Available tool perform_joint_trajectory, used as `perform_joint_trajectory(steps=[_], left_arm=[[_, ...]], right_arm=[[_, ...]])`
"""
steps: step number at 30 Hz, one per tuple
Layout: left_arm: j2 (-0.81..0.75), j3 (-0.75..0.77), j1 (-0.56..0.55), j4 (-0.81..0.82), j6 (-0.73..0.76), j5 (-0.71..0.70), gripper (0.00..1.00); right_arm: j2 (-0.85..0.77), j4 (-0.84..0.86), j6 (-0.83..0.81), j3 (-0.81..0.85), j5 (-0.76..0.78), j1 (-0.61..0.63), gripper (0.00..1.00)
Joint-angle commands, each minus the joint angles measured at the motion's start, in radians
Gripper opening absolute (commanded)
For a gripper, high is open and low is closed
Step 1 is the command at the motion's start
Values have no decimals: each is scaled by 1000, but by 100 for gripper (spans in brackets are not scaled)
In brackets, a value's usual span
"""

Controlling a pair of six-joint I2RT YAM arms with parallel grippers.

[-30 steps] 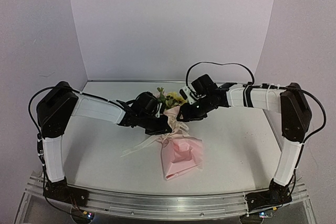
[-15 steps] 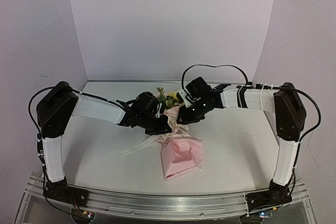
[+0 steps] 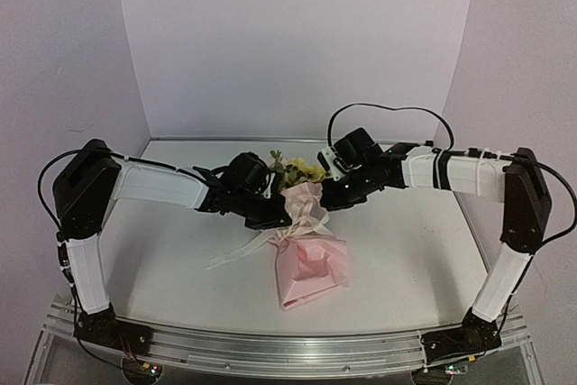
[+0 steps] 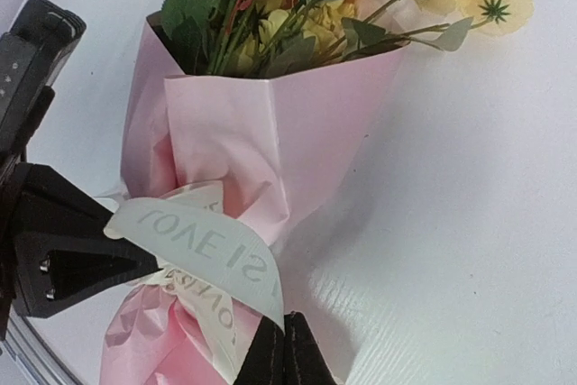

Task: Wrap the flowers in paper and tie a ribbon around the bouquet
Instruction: Cross the half-tied ribbon over the folded bouquet.

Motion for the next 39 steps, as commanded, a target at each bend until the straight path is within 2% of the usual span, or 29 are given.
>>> perform_joint_trajectory(steps=[1, 12, 22, 34, 39], left_arm=[[-117, -16, -3, -27, 23, 23, 0], [-157, -82, -3, -73, 27, 96, 0], [-203, -135, -3, -93, 1, 66, 0], [-294, -258, -3, -118, -22, 14, 0], [-309, -261, -3, -164, -20, -3, 0]], right_arm=[[-107, 39, 20, -35, 26, 22, 0], [-104, 44, -46, -73, -33, 97, 0], [-42, 39, -44, -66, -94, 144, 0], [49, 15, 9, -11, -63, 191, 0], [107, -52, 55, 60, 31, 198, 0]])
